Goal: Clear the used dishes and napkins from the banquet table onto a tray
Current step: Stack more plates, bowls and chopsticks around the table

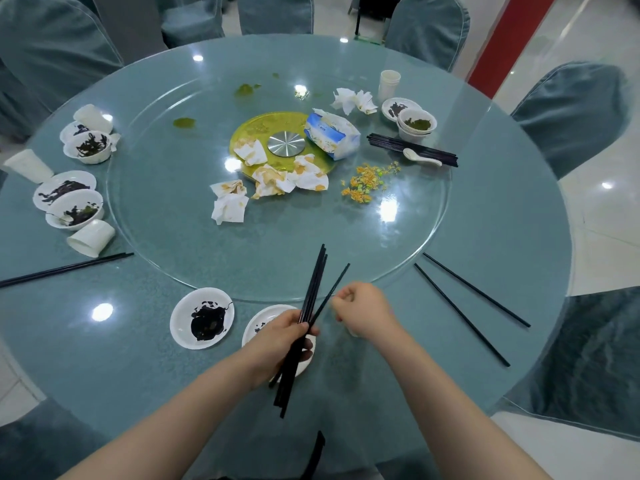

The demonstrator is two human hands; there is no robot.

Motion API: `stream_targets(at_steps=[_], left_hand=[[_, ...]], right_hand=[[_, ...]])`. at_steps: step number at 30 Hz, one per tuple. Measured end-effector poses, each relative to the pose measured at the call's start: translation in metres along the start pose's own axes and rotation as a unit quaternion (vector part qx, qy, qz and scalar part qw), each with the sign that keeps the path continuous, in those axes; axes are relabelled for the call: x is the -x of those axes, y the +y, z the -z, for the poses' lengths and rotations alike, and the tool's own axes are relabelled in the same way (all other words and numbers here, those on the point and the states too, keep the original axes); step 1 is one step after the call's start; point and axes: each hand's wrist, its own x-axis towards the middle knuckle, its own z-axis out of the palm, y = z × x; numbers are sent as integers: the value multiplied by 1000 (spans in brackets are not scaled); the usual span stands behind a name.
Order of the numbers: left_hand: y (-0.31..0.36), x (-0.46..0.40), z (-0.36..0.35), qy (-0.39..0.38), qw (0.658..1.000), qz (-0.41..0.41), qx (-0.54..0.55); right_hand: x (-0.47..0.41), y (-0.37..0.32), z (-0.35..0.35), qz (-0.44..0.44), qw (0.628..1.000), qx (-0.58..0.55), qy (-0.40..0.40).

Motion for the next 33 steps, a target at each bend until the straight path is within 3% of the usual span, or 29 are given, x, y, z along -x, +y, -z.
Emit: stream_targets(at_steps=[5, 7, 10, 13, 16, 33], left_hand=[[9, -16, -7, 17, 1000, -4, 19], [12, -19, -10, 22, 1000, -10, 14], [15, -24, -14, 25, 1000, -16, 3], [17, -28, -18, 27, 999, -17, -3], [18, -31, -21, 18, 1000, -20, -1], [14, -34, -23, 51, 998, -23, -24]], right_hand=[[-33, 50, 50, -28, 989, -27, 144], [-48, 81, 68, -38, 985, -2, 167], [-70, 126, 86, -77, 983, 101, 134], [-80, 158, 98, -142, 959, 232, 84], [-85, 179, 103, -161, 940, 292, 71], [-83, 195, 102, -110, 948, 296, 43]])
